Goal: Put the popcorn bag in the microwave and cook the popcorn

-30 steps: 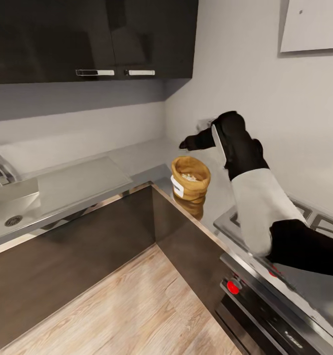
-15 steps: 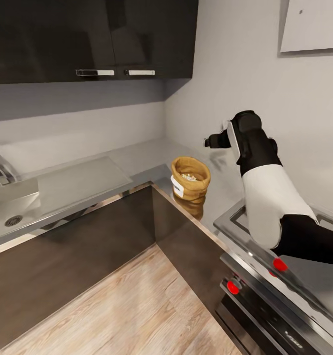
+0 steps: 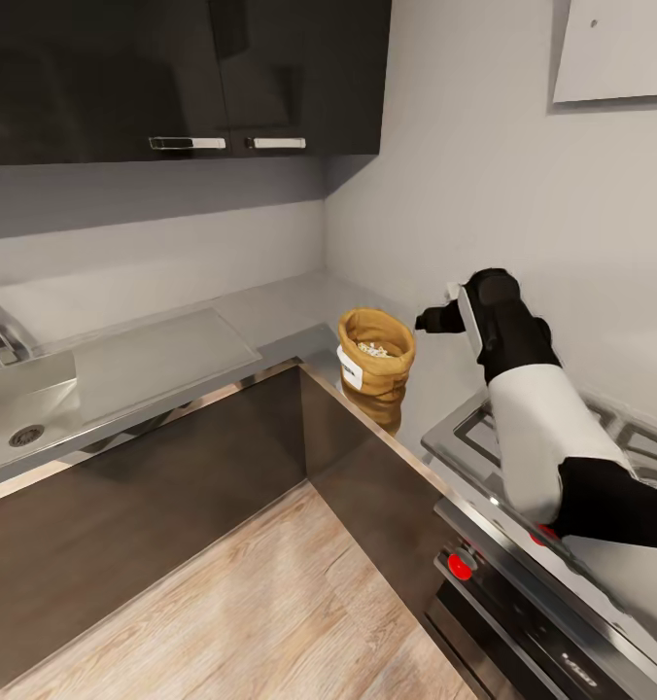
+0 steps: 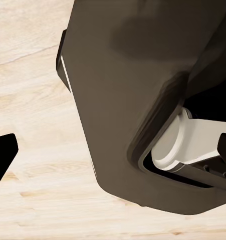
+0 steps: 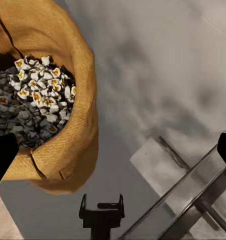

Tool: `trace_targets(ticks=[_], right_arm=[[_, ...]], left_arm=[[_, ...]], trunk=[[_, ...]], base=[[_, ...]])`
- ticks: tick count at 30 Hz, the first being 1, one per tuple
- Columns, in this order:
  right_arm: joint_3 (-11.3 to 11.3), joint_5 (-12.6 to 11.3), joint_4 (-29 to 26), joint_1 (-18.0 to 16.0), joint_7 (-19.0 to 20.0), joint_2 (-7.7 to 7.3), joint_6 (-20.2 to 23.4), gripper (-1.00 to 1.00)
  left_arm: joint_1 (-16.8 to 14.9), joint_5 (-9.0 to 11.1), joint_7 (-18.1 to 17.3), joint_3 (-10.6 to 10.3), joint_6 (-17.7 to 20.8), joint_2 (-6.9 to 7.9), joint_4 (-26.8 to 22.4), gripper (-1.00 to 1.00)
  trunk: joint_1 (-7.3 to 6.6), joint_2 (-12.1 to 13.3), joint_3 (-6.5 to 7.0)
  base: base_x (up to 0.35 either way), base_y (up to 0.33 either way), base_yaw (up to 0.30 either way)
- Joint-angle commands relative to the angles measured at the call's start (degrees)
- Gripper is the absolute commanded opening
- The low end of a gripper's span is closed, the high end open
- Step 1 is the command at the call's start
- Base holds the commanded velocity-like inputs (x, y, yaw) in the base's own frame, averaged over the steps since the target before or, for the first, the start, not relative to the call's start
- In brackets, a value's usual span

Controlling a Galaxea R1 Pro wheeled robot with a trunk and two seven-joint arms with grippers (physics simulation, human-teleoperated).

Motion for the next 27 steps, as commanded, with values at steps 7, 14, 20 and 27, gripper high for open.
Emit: trace_targets(ticks=[7, 14, 20, 27], right_arm=[[-0.26, 0.49, -0.08, 1.97, 1.68, 0.20, -0.20, 1.00], [-0.26, 0.50, -0.49, 2.14, 1.86, 0.59, -0.38, 1.00], [-0.25, 0.52, -0.22, 2.15, 1.76, 0.62, -0.54, 1.00], [-0.25, 0.54, 0.20, 2.16, 1.98, 0.44, -0.51, 1.00]], left_arm=[[0.00, -0.01, 0.02, 0.29, -0.07, -0.02, -0.03, 1.00], [0.00, 0.08, 0.02, 0.29, -0.07, -0.02, -0.03, 1.00], [0.00, 0.08, 0.03, 0.29, -0.07, -0.02, -0.03, 1.00], [0.00, 0.09, 0.03, 0.29, -0.07, -0.02, -0.03, 1.00]], trunk=[[0.01, -0.05, -0.06], [0.01, -0.05, -0.06], [0.01, -0.05, -0.06], [0.01, -0.05, -0.06]], base=[[0.000, 0.000, 0.000], [0.110, 0.000, 0.000], [0.155, 0.000, 0.000], [0.153, 0.000, 0.000]])
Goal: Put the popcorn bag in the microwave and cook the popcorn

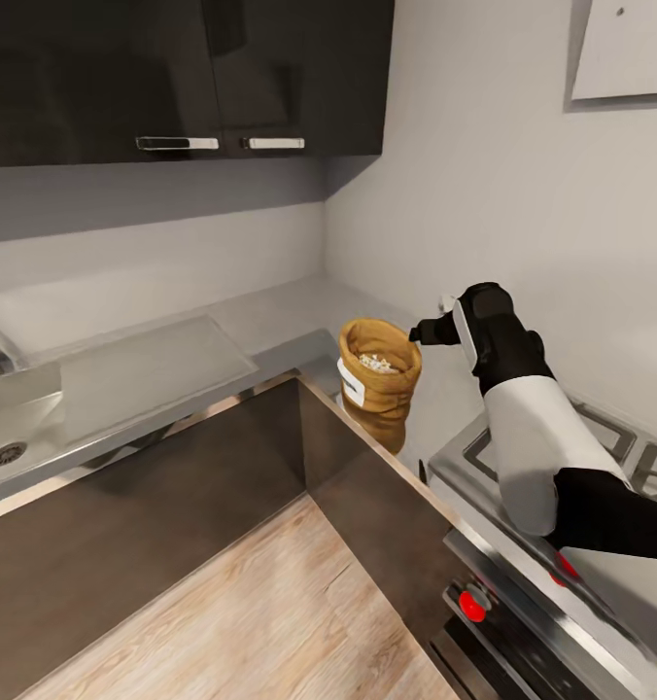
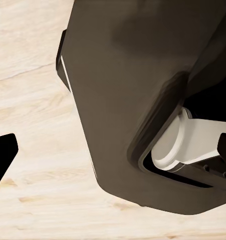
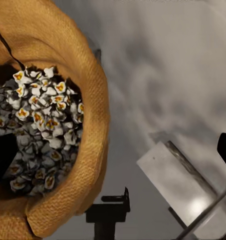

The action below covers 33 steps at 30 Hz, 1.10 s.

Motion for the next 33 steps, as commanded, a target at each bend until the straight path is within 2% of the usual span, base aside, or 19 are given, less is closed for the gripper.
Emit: trace_targets(ticks=[1, 12, 18, 22, 23, 27, 29, 33], right_arm=[[-0.28, 0.72, -0.05, -0.02, 0.54, -0.05, 0.20, 1.00], [-0.29, 0.84, 0.04, -0.02, 0.14, -0.30, 0.86, 1.00], [-0.29, 0.72, 0.14, -0.03, 0.06, -0.34, 0.86, 1.00], [-0.29, 0.85, 2.69, -0.03, 0.09, -0.49, 0.49, 1.00], [-0.29, 0.91, 3.21, -0.02, 0.07, -0.71, 0.35, 1.00], [-0.23, 1.06, 3.99, 0.00, 0.60, -3.41, -0.98, 1.00], [-0.19, 0.99, 4.04, -0.02, 0.74, -4.15, -1.66, 1.00], [0.49, 1.16, 3.82, -0.01, 4.93, -5.91, -3.81, 1.00]], left_arm=[[-0.01, 0.10, 0.06, 0.31, -0.07, -0.02, -0.03, 1.00], [-0.01, 0.10, 0.05, 0.31, -0.07, -0.02, -0.03, 1.00], [-0.01, 0.11, 0.05, 0.31, -0.07, 0.07, -0.03, 1.00], [-0.01, 0.12, 0.04, 0.33, -0.07, 0.07, -0.03, 1.00], [-0.01, 0.13, 0.06, 0.34, -0.07, 0.07, -0.03, 1.00], [-0.01, 0.12, 0.04, 0.32, -0.07, 0.03, -0.03, 1.00], [-0.01, 0.11, 0.04, 0.32, -0.07, 0.01, -0.03, 1.00], [-0.02, 0.10, 0.04, 0.35, -0.07, -0.02, -0.03, 1.00]], trunk=[[0.02, -0.04, -0.06], [0.02, -0.04, -0.06], [0.02, -0.04, -0.06], [0.02, -0.04, -0.06], [0.02, -0.04, -0.06], [0.02, -0.04, -0.06], [0.02, -0.04, -0.06], [0.02, -0.04, -0.06]], base=[[0.151, 0.000, 0.000], [0.085, 0.000, 0.001], [0.003, 0.000, 0.169], [0.000, 0.000, 0.026], [0.000, 0.000, 0.007], [0.000, 0.000, 0.002], [0.000, 0.000, 0.000], [0.000, 0.000, 0.000]])
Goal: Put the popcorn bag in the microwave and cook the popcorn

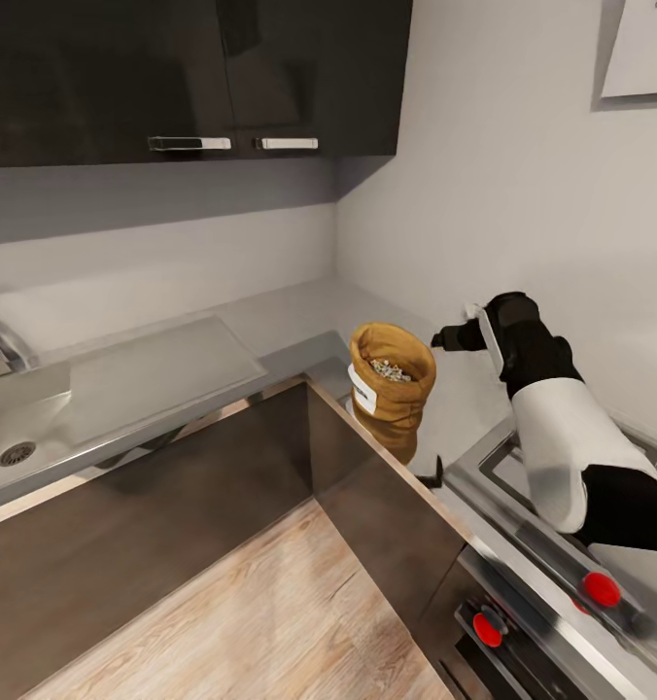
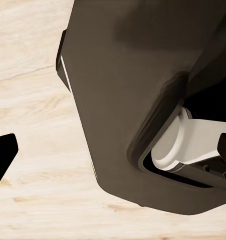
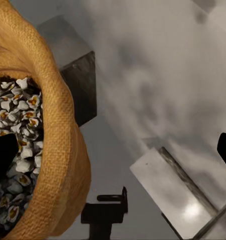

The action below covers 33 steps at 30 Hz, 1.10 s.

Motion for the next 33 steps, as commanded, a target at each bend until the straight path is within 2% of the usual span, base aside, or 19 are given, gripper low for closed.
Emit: trace_targets(ticks=[1, 4, 7, 9, 15, 20, 33], right_arm=[[0.06, 0.64, -0.12, -0.05, 1.14, -0.11, 0.13, 1.00], [2.20, 0.75, -0.53, -0.06, 3.22, -0.32, -0.01, 1.00], [5.01, 0.47, -0.64, -0.02, 4.59, 0.20, 0.03, 1.00], [5.40, 0.40, -0.66, -0.05, 5.88, 0.33, 0.01, 1.00], [5.49, 0.15, -0.46, -0.02, 7.63, 0.35, -0.09, 1.00], [5.47, 0.54, 0.19, -0.03, 11.58, 0.28, -0.36, 1.00], [5.44, 0.62, 0.95, -0.01, 11.36, -0.18, -0.47, 1.00]], left_arm=[[-0.01, 0.10, 0.04, 0.30, -0.07, -0.02, -0.03, 1.00], [0.00, 0.12, 0.04, 0.32, -0.07, -0.02, -0.03, 1.00], [0.00, 0.10, 0.04, 0.32, -0.07, -0.01, -0.03, 1.00], [0.00, 0.12, 0.04, 0.30, -0.07, -0.02, -0.03, 1.00], [0.00, 0.11, 0.05, 0.31, -0.07, -0.02, -0.03, 1.00], [0.00, 0.10, 0.07, 0.32, -0.07, -0.02, -0.03, 1.00], [0.00, 0.10, 0.04, 0.26, -0.07, -0.02, -0.03, 1.00]], trunk=[[0.01, -0.05, -0.06], [0.01, -0.05, -0.06], [0.01, -0.05, -0.06], [0.01, -0.05, -0.06], [0.01, -0.05, -0.06], [0.01, -0.05, -0.06], [0.01, -0.05, -0.06]], base=[[0.000, 0.000, 0.000], [0.000, 0.000, 0.000], [0.000, 0.000, 0.000], [0.000, 0.000, 0.000], [0.000, 0.000, 0.000], [0.000, 0.000, 0.000], [0.153, 0.000, 0.000]])
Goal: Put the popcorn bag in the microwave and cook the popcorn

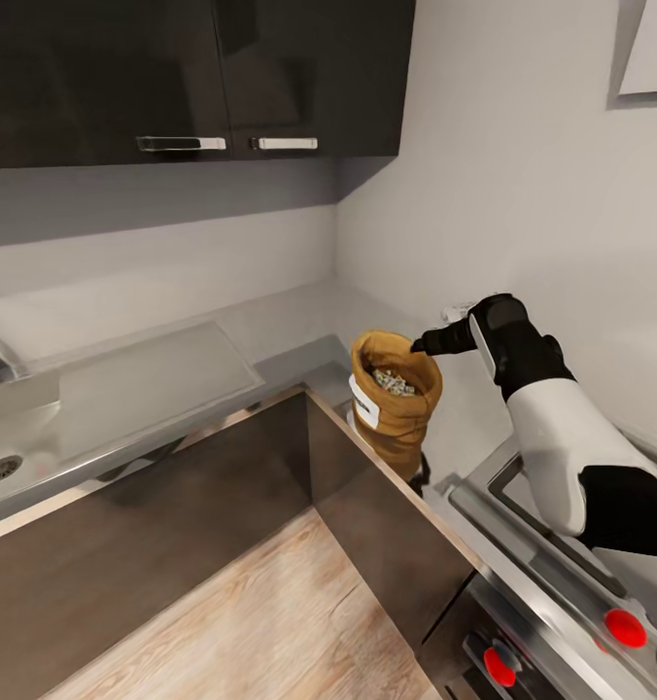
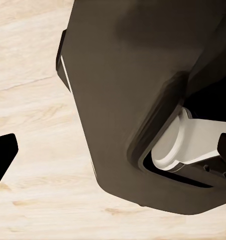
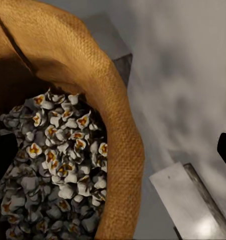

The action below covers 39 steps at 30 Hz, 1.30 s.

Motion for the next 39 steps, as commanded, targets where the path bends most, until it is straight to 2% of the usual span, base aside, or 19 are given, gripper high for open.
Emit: trace_targets(ticks=[1, 4, 5, 10, 13, 39], right_arm=[[-0.08, 0.61, 0.90, -0.05, 0.59, -0.17, -0.44, 1.00], [-0.15, 0.68, 2.59, 0.95, 1.04, -0.60, -4.60, 1.00], [-0.20, 0.48, 2.93, 2.40, 1.14, -0.76, -6.21, 1.00], [-0.25, 0.26, 3.08, 3.73, 1.29, -2.84, -7.33, 1.00], [-0.26, 0.14, 3.07, 3.81, 1.30, -3.25, -7.40, 1.00], [-0.34, -0.29, 3.56, 3.83, 0.86, -2.45, -7.41, 1.00]], left_arm=[[-0.01, 0.10, 0.04, 0.31, -0.07, -0.02, -0.03, 1.00], [-0.01, 0.10, 0.05, 0.31, -0.07, -0.02, -0.03, 1.00], [-0.01, 0.10, 0.04, 0.31, -0.07, -0.02, -0.03, 1.00], [-0.01, 0.10, 0.04, 0.31, -0.07, -0.02, -0.03, 1.00], [-0.01, 0.11, 0.06, 0.31, -0.07, -0.02, -0.03, 1.00], [-0.01, 0.19, 0.04, 0.36, -0.07, -0.02, -0.03, 1.00]], trunk=[[0.01, -0.05, -0.06], [0.01, -0.05, -0.06], [0.01, -0.05, -0.06], [0.01, -0.05, -0.06], [0.01, -0.05, -0.06], [0.01, -0.05, -0.06]], base=[[0.011, 0.000, 0.000], [0.004, 0.000, 0.000], [0.000, 0.000, 0.000], [0.000, 0.000, 0.000], [0.000, 0.000, 0.000], [-0.030, 0.000, 0.000]])
